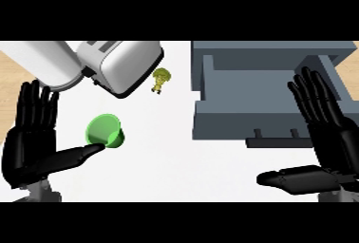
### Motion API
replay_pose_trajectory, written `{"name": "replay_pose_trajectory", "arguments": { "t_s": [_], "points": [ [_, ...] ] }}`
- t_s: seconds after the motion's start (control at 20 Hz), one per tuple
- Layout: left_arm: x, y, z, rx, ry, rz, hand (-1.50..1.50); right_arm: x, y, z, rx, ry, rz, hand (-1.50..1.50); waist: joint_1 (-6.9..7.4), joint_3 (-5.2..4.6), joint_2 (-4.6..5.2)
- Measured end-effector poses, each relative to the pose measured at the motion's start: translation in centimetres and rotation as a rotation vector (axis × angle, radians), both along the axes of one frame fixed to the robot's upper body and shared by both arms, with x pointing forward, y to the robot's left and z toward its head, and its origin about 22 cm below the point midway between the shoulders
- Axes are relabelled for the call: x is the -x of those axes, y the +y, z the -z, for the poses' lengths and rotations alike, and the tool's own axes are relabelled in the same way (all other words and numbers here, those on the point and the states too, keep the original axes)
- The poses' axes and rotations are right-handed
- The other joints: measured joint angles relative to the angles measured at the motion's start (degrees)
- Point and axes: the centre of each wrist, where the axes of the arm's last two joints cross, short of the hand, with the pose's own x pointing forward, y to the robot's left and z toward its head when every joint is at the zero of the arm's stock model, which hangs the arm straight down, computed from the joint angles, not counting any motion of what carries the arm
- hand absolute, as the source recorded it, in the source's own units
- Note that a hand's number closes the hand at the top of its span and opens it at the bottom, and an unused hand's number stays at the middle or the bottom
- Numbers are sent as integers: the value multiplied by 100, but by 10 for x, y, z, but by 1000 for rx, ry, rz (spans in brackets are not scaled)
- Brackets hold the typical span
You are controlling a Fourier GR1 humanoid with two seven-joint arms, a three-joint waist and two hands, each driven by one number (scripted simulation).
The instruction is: Pick up the cup, place it into the drawer and close the drawer
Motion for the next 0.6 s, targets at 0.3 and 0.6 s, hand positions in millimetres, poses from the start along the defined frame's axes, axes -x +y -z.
{"name": "replay_pose_trajectory", "arguments": {
  "t_s": [0.3,0.6],
  "points": [
    [-11,19,34,2,72,-44,-150,-12,-2,-4,2,-9,-9,-150,-8,-1,-2],
    [-8,25,76,-1,142,-82,-150,-23,-4,-7,12,-30,-7,-150,-6,0,-3]
  ]
}}
